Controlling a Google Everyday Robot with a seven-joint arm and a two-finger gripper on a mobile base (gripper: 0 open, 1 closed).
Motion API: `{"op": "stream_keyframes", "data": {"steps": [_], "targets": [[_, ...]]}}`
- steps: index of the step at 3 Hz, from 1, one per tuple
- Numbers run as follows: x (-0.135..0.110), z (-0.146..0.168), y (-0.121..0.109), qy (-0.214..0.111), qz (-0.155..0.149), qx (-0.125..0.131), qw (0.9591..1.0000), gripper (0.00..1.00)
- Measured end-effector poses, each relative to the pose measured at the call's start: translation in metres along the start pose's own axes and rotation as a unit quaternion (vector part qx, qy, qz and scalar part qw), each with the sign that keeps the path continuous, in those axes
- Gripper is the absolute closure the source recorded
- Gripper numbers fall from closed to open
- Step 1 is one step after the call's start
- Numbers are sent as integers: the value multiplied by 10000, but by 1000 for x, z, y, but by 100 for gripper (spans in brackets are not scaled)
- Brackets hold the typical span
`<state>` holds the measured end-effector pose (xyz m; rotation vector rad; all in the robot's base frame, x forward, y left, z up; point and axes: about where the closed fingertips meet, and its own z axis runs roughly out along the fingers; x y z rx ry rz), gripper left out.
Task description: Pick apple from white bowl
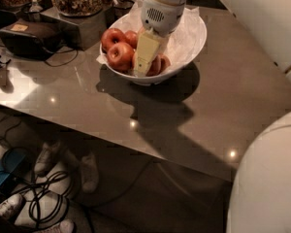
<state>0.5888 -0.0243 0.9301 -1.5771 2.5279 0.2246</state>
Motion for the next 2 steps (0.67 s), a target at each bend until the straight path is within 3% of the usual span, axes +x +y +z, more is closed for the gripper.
{"op": "stream_keyframes", "data": {"steps": [2], "targets": [[-1,11,-5,104,41,-83,9999,27]]}}
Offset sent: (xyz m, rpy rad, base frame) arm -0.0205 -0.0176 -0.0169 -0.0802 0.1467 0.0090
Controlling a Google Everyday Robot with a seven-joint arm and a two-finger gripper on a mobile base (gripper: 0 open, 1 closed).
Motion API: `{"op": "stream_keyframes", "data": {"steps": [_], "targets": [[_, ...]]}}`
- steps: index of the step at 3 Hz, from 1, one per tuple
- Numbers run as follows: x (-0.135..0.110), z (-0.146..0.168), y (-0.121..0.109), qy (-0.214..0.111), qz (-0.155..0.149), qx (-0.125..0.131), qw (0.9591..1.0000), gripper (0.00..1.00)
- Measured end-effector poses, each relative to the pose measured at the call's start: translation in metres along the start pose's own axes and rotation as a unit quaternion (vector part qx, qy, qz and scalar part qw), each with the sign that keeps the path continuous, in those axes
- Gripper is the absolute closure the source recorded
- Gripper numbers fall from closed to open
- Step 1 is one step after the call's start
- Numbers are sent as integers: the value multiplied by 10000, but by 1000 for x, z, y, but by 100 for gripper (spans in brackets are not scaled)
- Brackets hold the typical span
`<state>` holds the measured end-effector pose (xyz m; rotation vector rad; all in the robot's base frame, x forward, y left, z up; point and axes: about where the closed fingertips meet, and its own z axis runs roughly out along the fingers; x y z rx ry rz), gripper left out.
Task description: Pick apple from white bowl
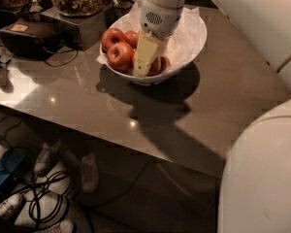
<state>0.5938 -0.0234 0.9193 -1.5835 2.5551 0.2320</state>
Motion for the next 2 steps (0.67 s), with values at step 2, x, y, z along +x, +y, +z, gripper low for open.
{"op": "stream_keyframes", "data": {"steps": [2], "targets": [[0,0,0,0,0,0,10000,69]]}}
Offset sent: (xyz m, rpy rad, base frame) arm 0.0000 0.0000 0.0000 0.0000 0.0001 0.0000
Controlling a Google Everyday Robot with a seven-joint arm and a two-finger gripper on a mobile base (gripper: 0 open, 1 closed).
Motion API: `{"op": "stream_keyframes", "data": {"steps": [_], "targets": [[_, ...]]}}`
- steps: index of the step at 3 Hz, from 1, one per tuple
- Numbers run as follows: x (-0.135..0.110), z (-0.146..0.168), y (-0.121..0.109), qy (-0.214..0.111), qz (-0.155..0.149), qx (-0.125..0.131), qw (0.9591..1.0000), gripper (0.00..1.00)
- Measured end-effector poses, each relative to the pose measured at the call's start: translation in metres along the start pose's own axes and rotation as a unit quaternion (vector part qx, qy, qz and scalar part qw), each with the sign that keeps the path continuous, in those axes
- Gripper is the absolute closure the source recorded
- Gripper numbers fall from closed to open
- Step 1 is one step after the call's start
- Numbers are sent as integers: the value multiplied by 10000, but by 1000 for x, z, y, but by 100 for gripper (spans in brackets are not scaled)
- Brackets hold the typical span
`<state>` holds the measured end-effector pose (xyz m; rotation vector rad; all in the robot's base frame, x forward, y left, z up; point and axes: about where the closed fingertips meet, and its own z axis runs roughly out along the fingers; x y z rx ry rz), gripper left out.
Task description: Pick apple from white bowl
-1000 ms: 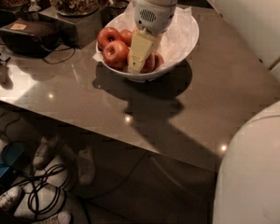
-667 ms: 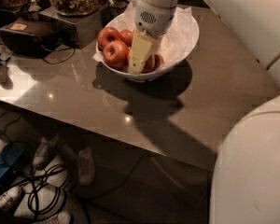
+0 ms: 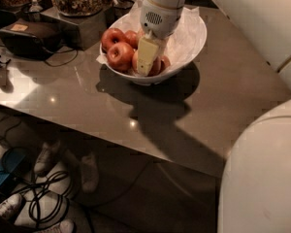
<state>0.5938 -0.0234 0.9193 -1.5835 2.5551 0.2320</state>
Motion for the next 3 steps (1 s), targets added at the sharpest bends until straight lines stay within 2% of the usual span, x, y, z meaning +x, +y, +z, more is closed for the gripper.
{"op": "stream_keyframes", "data": {"steps": [1,2,3], "targets": [[0,0,0,-1,0,0,10000,92],[-9,0,-3,-163,-34,104,9998,100],[-16,-16,7,-265,-8,273,9993,100]]}}
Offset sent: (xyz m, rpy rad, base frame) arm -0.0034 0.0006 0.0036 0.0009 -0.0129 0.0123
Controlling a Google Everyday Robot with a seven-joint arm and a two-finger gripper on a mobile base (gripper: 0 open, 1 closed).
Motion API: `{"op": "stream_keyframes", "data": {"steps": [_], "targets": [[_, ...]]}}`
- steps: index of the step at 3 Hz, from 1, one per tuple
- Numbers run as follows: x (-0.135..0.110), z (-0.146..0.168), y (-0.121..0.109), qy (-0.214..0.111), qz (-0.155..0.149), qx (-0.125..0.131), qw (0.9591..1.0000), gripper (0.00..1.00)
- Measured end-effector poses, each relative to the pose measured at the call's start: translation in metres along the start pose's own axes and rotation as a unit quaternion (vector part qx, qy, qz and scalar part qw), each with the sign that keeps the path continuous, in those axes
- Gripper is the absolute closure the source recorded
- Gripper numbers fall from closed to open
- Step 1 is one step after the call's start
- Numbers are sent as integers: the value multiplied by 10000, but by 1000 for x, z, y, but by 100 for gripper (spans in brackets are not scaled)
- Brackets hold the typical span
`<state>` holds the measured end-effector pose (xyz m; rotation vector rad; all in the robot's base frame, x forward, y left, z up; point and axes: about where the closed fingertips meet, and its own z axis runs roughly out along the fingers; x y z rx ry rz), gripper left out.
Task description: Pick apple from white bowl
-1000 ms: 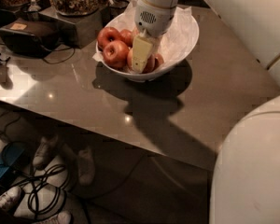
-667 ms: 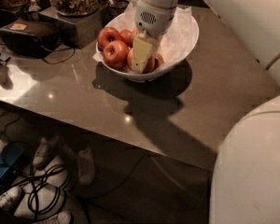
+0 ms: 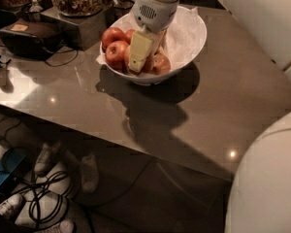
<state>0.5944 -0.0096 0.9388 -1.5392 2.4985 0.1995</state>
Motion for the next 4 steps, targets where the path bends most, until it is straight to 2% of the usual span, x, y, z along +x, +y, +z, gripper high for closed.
{"op": "stream_keyframes", "data": {"steps": [1,2,3,4], "targets": [[-5,-19,6,-126,112,109,9998,100],[-12,-30,10,-210,110,95,9997,100],[-31,-54,28,-432,-214,5,9988,100],[-57,-80,48,-748,-587,-23,9955,100]]}}
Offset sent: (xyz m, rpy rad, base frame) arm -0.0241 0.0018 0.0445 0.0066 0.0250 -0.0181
